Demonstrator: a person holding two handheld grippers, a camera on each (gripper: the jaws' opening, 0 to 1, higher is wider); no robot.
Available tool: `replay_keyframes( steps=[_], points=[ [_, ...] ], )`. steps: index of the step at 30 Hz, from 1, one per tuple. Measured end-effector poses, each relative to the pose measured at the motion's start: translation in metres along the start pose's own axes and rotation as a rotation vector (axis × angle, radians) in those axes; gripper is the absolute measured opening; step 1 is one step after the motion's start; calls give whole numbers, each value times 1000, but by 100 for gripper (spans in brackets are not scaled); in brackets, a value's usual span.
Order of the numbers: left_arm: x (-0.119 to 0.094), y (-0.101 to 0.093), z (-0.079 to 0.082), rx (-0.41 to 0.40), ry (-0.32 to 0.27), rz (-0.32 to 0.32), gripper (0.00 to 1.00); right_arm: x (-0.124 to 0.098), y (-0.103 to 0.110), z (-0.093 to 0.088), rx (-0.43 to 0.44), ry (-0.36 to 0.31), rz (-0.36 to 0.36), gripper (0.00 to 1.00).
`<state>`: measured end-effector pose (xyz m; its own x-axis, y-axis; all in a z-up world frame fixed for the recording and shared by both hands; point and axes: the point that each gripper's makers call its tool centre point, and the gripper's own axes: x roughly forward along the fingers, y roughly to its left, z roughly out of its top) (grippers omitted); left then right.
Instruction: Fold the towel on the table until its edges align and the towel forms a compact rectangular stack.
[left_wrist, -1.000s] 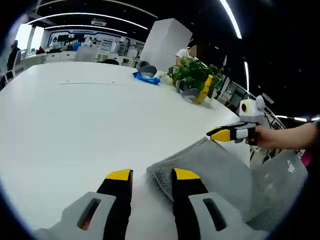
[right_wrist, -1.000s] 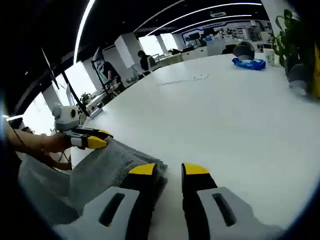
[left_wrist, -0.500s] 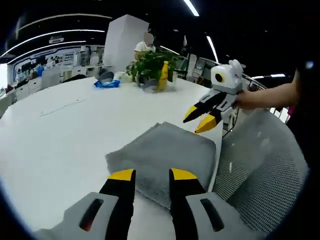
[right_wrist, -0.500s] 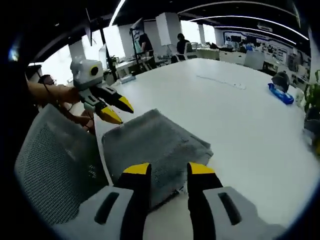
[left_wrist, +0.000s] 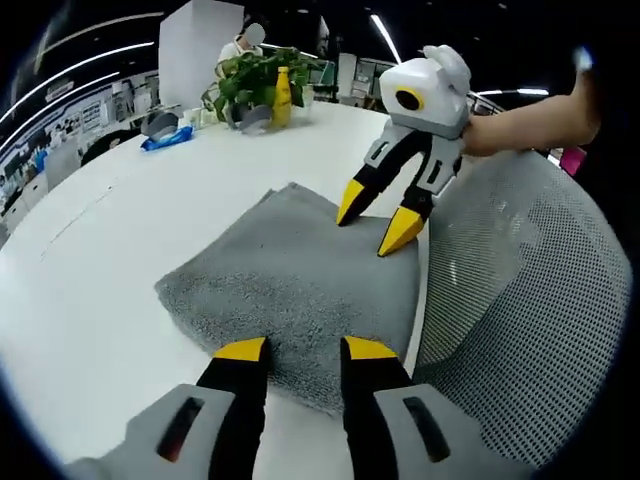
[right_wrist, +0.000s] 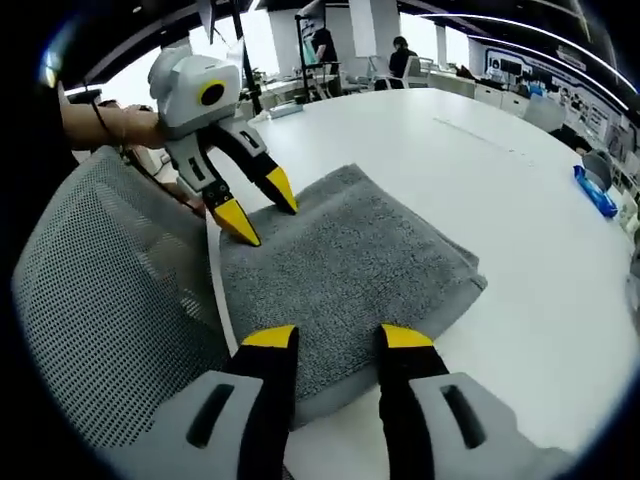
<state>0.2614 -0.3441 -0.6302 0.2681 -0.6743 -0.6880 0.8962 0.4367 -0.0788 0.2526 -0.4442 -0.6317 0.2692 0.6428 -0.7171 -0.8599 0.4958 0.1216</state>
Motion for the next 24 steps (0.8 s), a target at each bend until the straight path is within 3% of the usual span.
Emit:
replay_keyframes(
  steps=[10, 24],
  points=[
    [4, 21, 6, 12, -2, -6, 28, 9, -24, 12, 4, 0, 18, 26],
    [23, 80, 29, -26, -20, -3, 28, 27, -82, 39, -4, -11, 5, 25]
  ],
)
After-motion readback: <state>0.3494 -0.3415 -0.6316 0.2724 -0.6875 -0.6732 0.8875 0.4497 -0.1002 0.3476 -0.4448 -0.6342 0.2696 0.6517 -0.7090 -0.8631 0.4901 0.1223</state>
